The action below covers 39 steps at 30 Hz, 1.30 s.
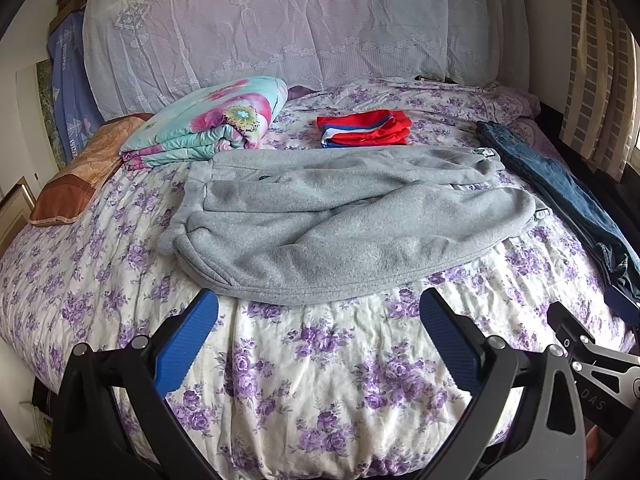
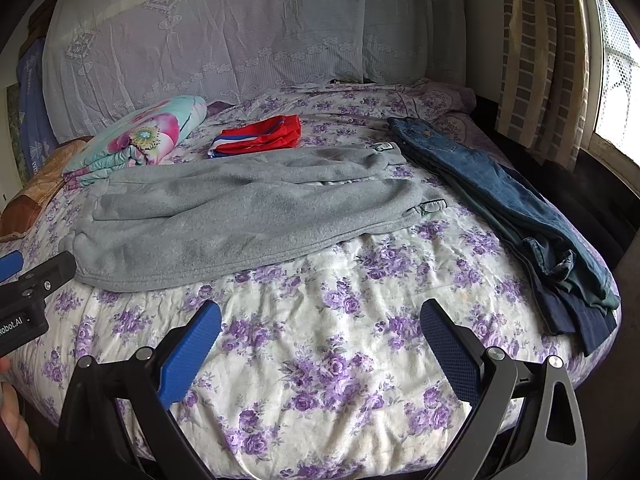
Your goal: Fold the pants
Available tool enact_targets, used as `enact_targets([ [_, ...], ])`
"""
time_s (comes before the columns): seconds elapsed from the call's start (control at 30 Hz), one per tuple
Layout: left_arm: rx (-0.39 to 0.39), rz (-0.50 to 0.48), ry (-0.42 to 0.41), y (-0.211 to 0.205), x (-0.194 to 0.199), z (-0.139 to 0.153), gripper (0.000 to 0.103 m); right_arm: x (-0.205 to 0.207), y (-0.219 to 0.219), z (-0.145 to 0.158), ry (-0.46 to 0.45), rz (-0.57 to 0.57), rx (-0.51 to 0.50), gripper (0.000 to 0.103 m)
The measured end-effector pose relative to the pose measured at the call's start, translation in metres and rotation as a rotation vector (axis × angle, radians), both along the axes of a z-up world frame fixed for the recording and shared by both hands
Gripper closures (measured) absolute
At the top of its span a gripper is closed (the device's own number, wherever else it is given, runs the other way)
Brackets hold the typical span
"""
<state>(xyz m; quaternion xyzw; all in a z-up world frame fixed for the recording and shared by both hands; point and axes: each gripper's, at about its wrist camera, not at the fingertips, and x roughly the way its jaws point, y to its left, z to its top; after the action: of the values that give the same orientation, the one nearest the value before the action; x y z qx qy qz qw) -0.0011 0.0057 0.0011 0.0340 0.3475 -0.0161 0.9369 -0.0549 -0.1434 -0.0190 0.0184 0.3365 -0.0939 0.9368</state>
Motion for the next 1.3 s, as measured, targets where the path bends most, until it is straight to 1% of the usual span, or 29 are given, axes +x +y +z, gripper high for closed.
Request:
enact_targets([
  [0.7, -0.003, 0.003, 0.003, 0.006, -0.002, -0.005, 0.005, 0.002, 0.0, 0.0, 0.004, 0.001, 0.001, 0.003],
  [0.73, -0.003, 0.004, 0.003, 0.006, -0.002, -0.005, 0.005, 0.0, 0.011, -0.005, 0.004, 0.001, 0.002, 0.003],
  [0.8, -0.004, 0.003, 0.003, 0.006, -0.002, -0.005, 0.005, -0.001, 0.011, -0.006, 0.004, 0.001, 0.003, 0.003],
  [1.0, -0.005, 0.003, 0.004, 0.006, -0.002, -0.005, 0.005, 0.002, 0.005, -0.003, 0.005, 0.002, 0.001, 0.003],
  [1.3, -0.006, 0.003, 0.006, 0.007, -0.001, -0.005, 0.005, 0.002, 0.007, -0.005, 0.006, 0.002, 0.002, 0.003],
])
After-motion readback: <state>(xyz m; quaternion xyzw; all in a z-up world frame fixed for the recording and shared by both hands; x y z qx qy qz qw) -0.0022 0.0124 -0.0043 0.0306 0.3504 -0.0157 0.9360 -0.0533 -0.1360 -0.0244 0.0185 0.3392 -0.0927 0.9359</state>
